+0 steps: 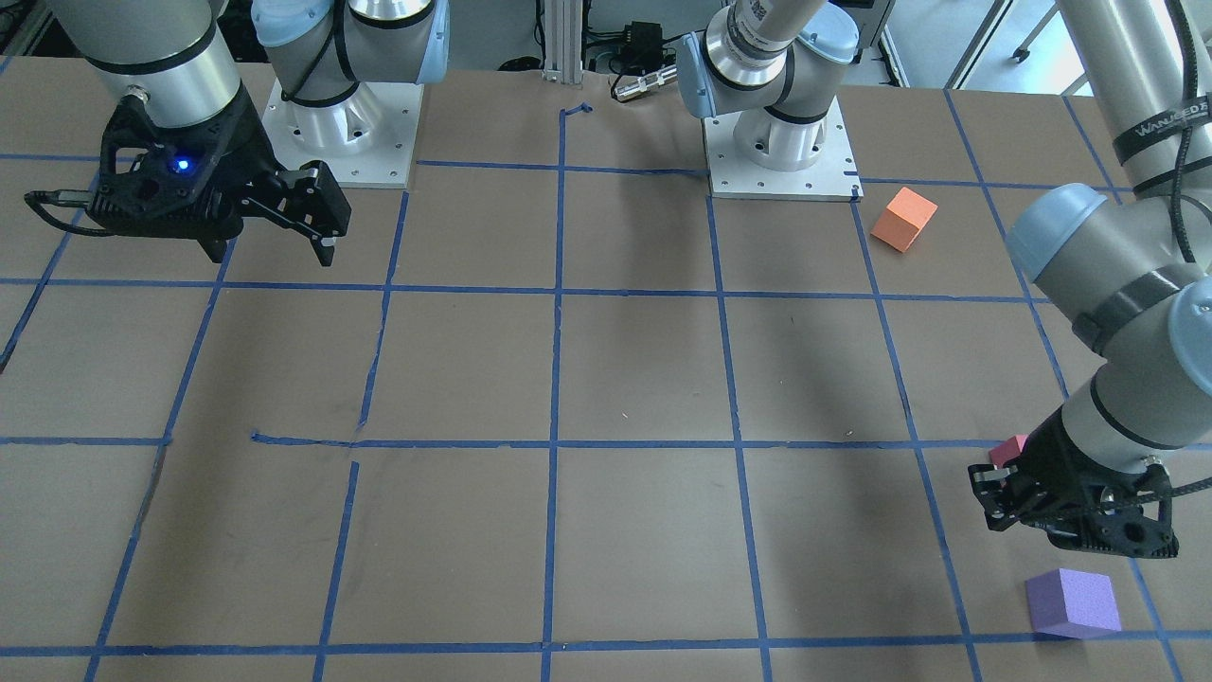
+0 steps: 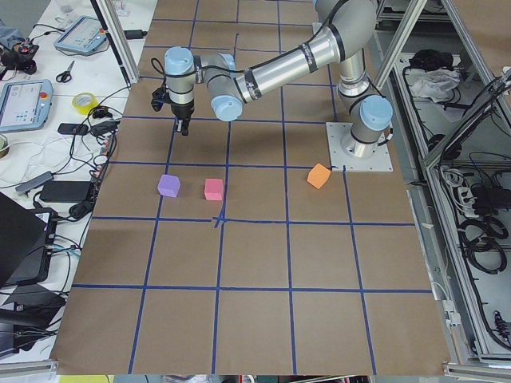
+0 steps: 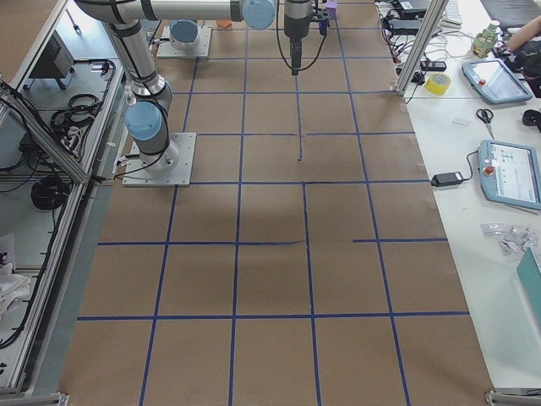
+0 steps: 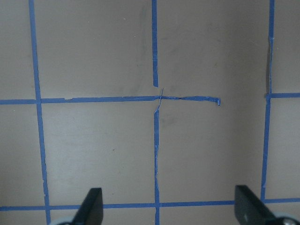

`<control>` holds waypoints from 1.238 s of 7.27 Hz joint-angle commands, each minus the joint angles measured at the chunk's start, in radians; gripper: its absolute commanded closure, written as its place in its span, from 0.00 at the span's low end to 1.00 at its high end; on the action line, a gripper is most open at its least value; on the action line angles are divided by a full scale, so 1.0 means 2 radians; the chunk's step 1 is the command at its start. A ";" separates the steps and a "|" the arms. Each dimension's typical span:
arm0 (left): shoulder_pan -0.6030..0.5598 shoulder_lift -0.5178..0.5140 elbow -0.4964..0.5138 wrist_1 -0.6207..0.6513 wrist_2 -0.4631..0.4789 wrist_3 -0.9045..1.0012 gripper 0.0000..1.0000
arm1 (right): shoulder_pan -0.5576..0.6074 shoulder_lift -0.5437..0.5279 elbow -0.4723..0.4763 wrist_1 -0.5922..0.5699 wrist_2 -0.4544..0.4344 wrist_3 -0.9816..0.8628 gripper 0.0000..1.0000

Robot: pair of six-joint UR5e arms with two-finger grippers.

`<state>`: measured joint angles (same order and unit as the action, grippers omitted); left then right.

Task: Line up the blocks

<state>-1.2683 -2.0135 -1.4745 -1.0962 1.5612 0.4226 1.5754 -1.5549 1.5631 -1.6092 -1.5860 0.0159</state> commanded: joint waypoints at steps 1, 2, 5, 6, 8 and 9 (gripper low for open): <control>0.004 0.029 -0.026 -0.047 0.015 -0.003 1.00 | 0.000 -0.001 0.000 0.000 0.000 0.000 0.00; 0.006 0.067 -0.071 -0.048 0.078 0.000 0.68 | 0.000 -0.002 0.000 0.001 0.001 0.000 0.00; 0.117 0.131 -0.202 -0.042 0.074 0.056 0.21 | 0.000 -0.002 0.001 0.001 0.001 0.000 0.00; 0.185 0.144 -0.236 -0.046 0.036 0.117 0.21 | 0.000 -0.002 0.001 0.000 0.001 0.000 0.00; 0.242 0.166 -0.274 -0.049 0.032 0.128 0.33 | 0.000 -0.002 0.001 0.002 0.000 -0.001 0.00; 0.249 0.174 -0.283 -0.051 0.038 0.101 0.33 | 0.000 -0.002 0.002 0.002 0.000 -0.001 0.00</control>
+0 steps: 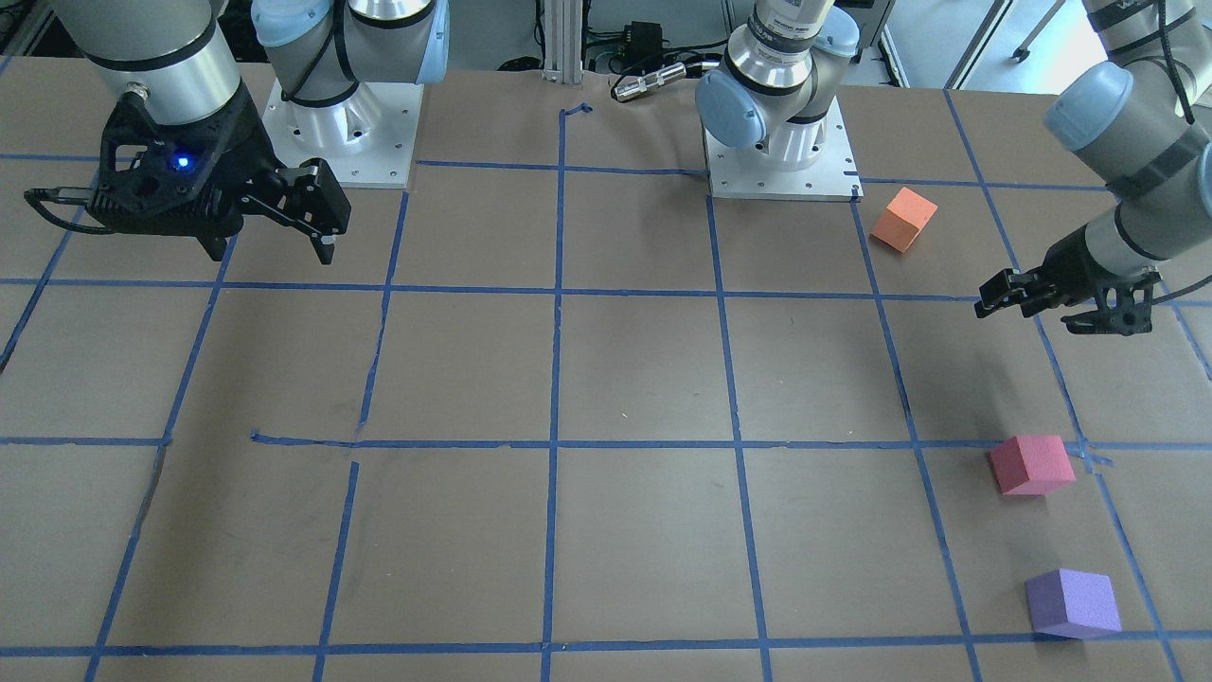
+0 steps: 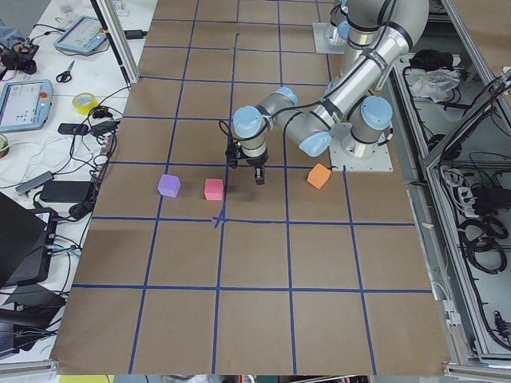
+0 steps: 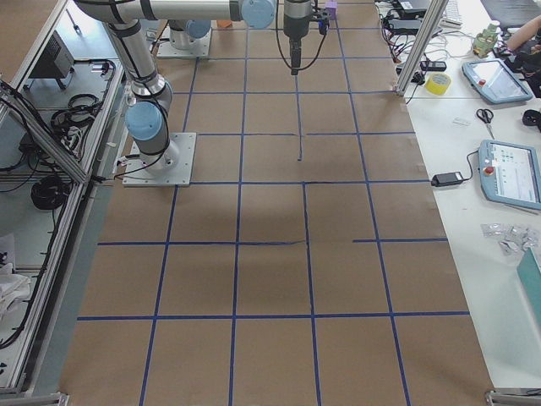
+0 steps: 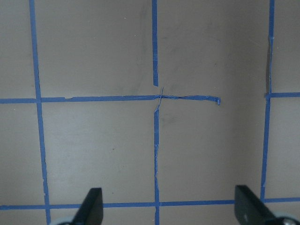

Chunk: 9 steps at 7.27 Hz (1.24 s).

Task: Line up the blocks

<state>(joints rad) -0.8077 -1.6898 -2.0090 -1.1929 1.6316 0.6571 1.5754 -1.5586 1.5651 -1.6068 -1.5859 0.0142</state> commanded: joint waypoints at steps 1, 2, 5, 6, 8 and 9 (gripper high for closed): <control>0.022 0.029 -0.039 -0.003 0.012 -0.041 0.33 | 0.000 0.000 0.001 0.001 0.000 0.000 0.00; 0.030 0.035 -0.063 -0.003 0.017 -0.070 0.33 | 0.000 0.000 0.001 0.002 0.000 0.001 0.00; 0.039 0.064 -0.064 0.002 0.120 -0.121 0.08 | 0.000 0.000 0.001 0.003 0.000 0.001 0.00; 0.046 0.067 -0.064 0.000 0.118 -0.138 0.00 | 0.000 0.000 0.001 0.003 0.000 0.001 0.00; 0.113 0.067 -0.065 -0.014 0.068 -0.110 0.00 | 0.000 0.000 0.001 0.004 0.000 0.001 0.00; 0.134 0.063 -0.070 -0.025 0.044 -0.094 0.00 | 0.000 0.000 0.001 0.003 0.000 0.001 0.00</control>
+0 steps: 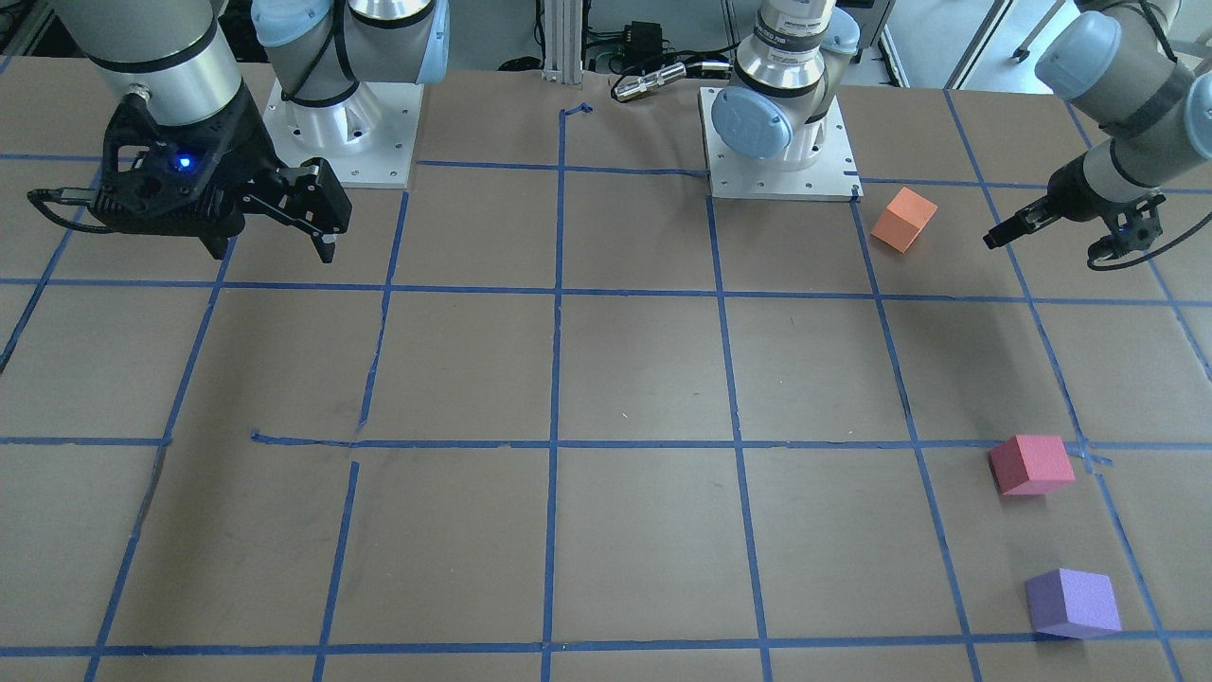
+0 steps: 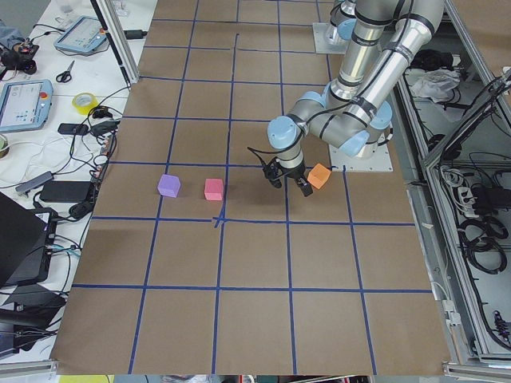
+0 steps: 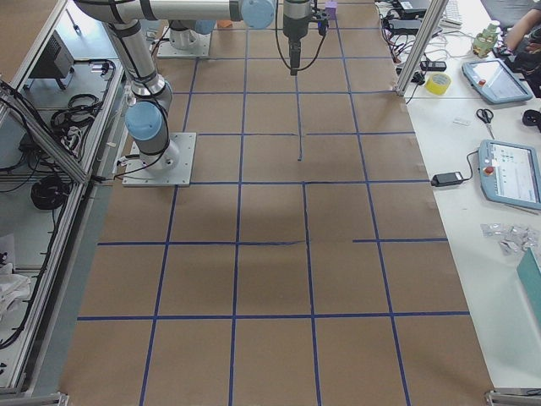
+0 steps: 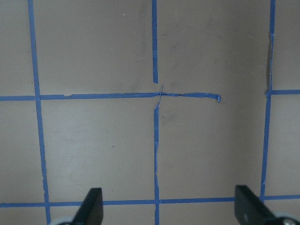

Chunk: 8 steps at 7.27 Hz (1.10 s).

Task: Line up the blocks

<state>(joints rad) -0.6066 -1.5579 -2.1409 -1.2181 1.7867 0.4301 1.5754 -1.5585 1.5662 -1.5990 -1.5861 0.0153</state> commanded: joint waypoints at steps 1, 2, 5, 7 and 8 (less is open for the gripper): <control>0.035 -0.003 -0.012 -0.030 -0.056 0.017 0.00 | 0.000 0.000 0.000 0.000 0.000 0.000 0.00; 0.034 0.000 -0.027 -0.031 -0.059 -0.005 0.00 | 0.000 0.000 0.000 0.000 0.000 0.000 0.00; 0.039 0.003 -0.042 -0.050 -0.058 -0.030 0.00 | 0.000 0.000 0.000 0.001 0.000 0.001 0.00; 0.040 0.002 -0.042 -0.080 -0.059 -0.032 0.01 | 0.000 0.000 0.000 0.000 -0.002 0.000 0.00; 0.041 -0.004 -0.043 -0.082 -0.062 -0.032 0.01 | 0.000 0.000 0.000 0.000 -0.002 -0.001 0.00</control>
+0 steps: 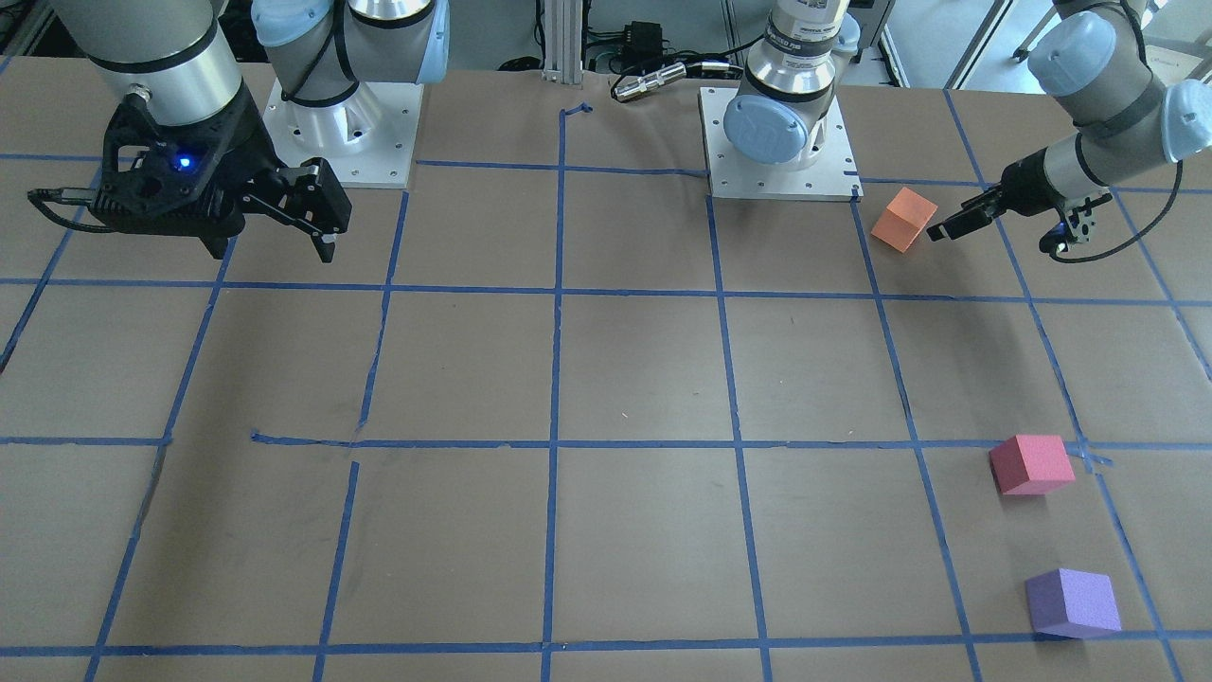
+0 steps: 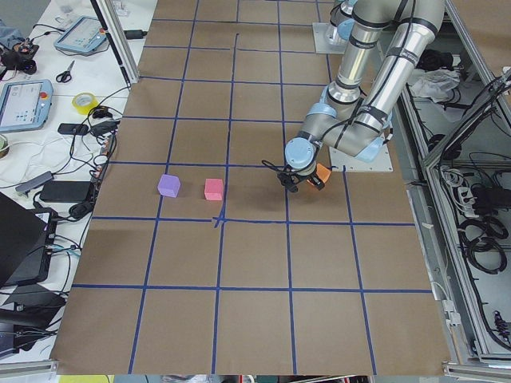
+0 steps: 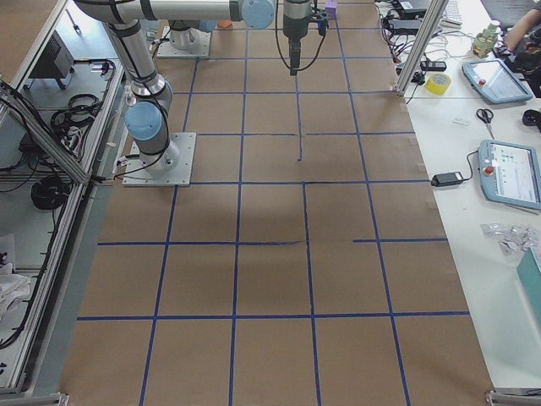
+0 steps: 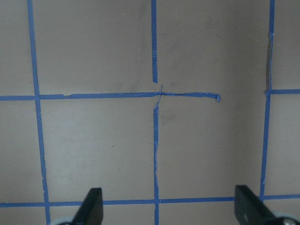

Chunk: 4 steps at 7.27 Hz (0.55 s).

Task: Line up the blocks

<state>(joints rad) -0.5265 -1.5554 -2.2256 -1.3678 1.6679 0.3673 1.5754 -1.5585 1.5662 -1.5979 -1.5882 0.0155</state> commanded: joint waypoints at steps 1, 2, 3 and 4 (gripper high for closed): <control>0.013 -0.010 -0.003 -0.007 -0.006 0.005 0.01 | -0.001 0.000 0.000 0.000 -0.001 -0.001 0.00; 0.025 -0.018 -0.003 -0.007 -0.006 0.008 0.01 | 0.000 0.000 0.000 0.000 -0.001 -0.001 0.00; 0.028 -0.027 -0.005 -0.010 -0.015 0.008 0.01 | 0.000 0.000 0.000 0.000 -0.001 -0.001 0.00; 0.028 -0.032 -0.011 -0.019 -0.033 0.009 0.01 | 0.000 0.000 0.000 0.001 -0.001 -0.001 0.00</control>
<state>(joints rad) -0.4763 -1.6034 -2.2370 -1.3909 1.6340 0.3828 1.5752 -1.5585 1.5662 -1.5981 -1.5892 0.0138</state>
